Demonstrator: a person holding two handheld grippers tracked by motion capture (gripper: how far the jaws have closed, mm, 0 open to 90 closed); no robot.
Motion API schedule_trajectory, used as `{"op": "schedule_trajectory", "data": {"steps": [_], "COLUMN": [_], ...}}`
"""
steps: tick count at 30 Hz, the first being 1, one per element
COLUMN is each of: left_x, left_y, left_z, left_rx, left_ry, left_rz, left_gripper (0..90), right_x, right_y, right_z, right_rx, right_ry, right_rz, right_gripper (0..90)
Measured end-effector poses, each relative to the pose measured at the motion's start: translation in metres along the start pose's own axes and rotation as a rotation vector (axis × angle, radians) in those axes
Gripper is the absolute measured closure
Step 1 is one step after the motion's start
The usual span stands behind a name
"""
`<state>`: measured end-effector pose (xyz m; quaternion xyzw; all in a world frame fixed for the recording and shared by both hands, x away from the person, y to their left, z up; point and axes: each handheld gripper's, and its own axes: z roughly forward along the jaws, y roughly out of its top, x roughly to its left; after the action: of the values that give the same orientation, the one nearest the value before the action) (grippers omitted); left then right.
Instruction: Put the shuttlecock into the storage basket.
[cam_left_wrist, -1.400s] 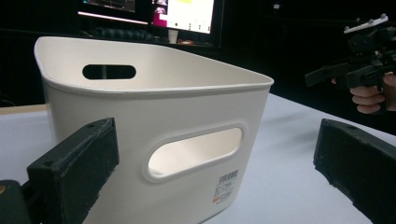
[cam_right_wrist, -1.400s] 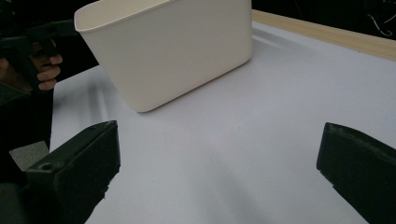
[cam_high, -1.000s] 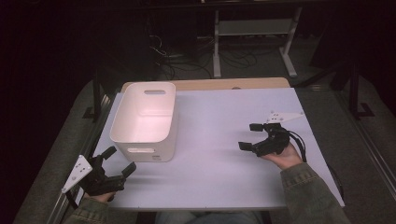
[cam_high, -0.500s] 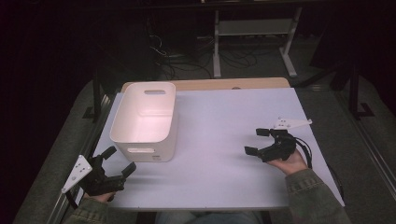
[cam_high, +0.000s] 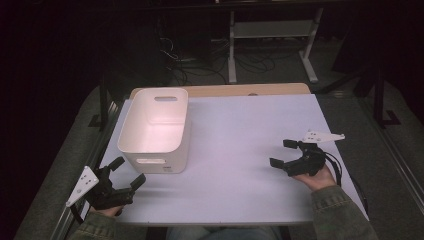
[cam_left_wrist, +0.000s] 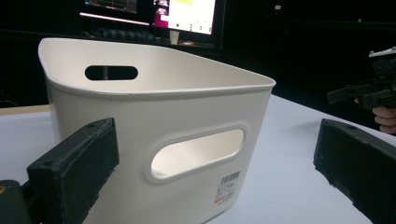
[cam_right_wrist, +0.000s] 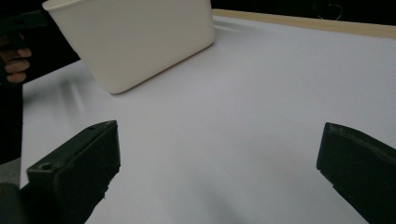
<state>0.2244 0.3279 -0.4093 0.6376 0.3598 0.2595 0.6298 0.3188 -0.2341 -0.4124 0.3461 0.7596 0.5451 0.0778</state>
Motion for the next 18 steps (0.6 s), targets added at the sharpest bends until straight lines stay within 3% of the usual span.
{"op": "schedule_trajectory", "data": {"steps": [18], "left_x": [0.001], "left_y": [0.0], "left_z": [-0.001], "left_rx": [0.005], "left_ry": [-0.003], "left_rz": [0.005], "left_gripper": [0.0], "right_x": [-0.005], "right_y": [-0.023], "right_z": [-0.023], "right_rx": [-0.034], "right_ry": [-0.082], "right_rz": [0.007], "right_gripper": [0.0]}}
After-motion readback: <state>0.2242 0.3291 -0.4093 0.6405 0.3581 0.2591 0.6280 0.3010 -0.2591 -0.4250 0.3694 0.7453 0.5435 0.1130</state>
